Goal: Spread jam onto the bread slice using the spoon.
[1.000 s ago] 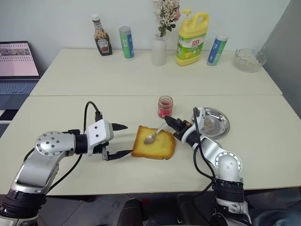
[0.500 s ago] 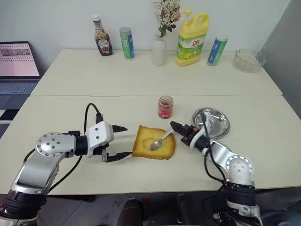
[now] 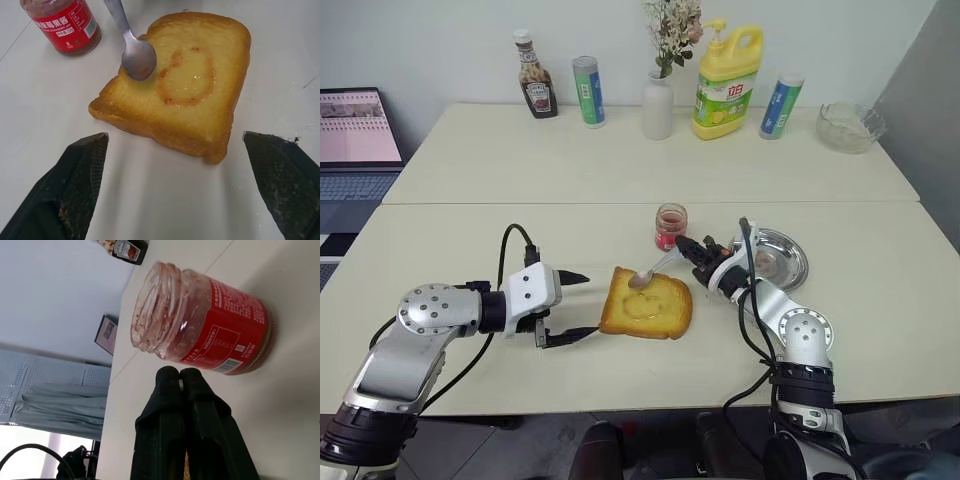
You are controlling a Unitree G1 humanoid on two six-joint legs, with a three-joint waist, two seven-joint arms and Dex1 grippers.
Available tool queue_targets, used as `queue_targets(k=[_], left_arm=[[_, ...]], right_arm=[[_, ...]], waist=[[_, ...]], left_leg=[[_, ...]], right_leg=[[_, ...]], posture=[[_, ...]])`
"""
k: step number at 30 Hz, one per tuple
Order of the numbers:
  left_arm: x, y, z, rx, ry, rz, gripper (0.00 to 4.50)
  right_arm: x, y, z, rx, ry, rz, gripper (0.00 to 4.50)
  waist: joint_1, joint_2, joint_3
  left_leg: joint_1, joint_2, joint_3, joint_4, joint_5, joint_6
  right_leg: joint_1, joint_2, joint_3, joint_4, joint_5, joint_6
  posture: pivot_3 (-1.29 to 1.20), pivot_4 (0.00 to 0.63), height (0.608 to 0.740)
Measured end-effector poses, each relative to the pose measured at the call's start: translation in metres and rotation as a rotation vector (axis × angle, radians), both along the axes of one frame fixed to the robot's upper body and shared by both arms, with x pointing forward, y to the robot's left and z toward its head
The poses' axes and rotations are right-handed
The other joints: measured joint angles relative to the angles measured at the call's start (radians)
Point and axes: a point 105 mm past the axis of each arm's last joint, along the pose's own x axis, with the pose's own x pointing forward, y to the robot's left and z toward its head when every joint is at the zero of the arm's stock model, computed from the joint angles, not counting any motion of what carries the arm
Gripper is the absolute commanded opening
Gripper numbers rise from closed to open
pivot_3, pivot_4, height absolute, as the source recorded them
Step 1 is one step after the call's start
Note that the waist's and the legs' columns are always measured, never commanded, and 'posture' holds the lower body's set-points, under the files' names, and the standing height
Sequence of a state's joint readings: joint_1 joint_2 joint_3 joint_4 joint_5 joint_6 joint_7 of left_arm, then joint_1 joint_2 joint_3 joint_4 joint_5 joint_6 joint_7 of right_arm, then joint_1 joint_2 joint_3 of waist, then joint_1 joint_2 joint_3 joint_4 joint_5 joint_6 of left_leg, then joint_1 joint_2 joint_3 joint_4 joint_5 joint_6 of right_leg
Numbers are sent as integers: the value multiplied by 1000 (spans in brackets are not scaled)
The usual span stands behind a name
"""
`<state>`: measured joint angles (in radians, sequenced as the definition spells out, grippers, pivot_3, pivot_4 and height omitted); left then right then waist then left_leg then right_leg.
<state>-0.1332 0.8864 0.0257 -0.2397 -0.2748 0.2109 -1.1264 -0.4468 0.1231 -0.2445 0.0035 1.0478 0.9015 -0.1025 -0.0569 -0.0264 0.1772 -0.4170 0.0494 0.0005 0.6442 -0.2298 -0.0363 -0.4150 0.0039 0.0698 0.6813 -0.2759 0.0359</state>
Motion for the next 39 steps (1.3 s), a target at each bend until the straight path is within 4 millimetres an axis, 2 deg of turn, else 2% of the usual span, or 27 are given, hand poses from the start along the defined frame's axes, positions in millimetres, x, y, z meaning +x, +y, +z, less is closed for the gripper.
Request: queue_targets(k=[5, 13, 15, 19, 23, 27, 30, 35, 39], left_arm=[[-1, -1, 0, -4, 13, -5, 4500], [-5, -3, 1, -2, 27, -27, 4500], [-5, -3, 1, -2, 32, -27, 4500], [-8, -3, -1, -4, 55, -37, 4500], [-15, 3, -8, 25, 94, -40, 4500], [-20, 8, -11, 51, 103, -48, 4500], [-21, 8, -11, 51, 99, -54, 4500], [-20, 8, -11, 55, 93, -51, 4500], [-20, 8, -11, 57, 88, -48, 4500]], right_arm=[[-2, -10, -7, -48, 3, 8, 21], [-14, -59, -5, -111, -12, 3, 21], [-15, -63, -2, -109, -13, 0, 21], [-16, -50, 5, -53, -10, 12, 21], [-18, -19, 21, -1, -50, 62, 21], [-17, 16, 21, -30, -71, 111, 21], [-17, 31, 24, -47, -101, 134, 21], [-15, 33, 13, -85, -93, 142, 21], [-18, 15, -1, -127, -68, 139, 21]], waist=[[0, 0, 0], [1, 0, 0], [0, 0, 0], [-6, 0, 0], [-9, 0, 0], [-8, 0, 0], [-4, 0, 0], [1, 0, 0], [1, 0, 0]], left_leg=[[0, 0, 0, 0, 0, 0], [1, 0, 0, 0, 0, 0], [1, 0, 0, 0, 0, 0], [1, 1, 0, 0, 0, 0], [0, 2, 0, -1, 0, 0], [0, 2, 0, 0, 0, 0], [0, 2, 0, 0, 0, 0], [0, 1, 0, 0, 0, 0], [0, 1, 0, 0, 0, 0]], right_leg=[[0, 0, 0, 0, 0, 0], [1, 0, 0, 0, 0, 0], [1, 0, 0, 0, 0, 0], [0, 1, 1, 0, 0, 0], [-1, 2, 0, 1, 0, 0], [-1, 2, 1, 0, 0, 0], [-1, 2, 0, 0, 0, 0], [-1, 1, 0, 0, 0, 0], [-1, 1, 0, 0, 0, 0]], posture=[[0, 150, 740], [0, 150, 740], [0, 150, 740], [0, 150, 740], [0, 150, 740], [0, 150, 740], [0, 150, 740], [0, 150, 740], [0, 150, 740]])
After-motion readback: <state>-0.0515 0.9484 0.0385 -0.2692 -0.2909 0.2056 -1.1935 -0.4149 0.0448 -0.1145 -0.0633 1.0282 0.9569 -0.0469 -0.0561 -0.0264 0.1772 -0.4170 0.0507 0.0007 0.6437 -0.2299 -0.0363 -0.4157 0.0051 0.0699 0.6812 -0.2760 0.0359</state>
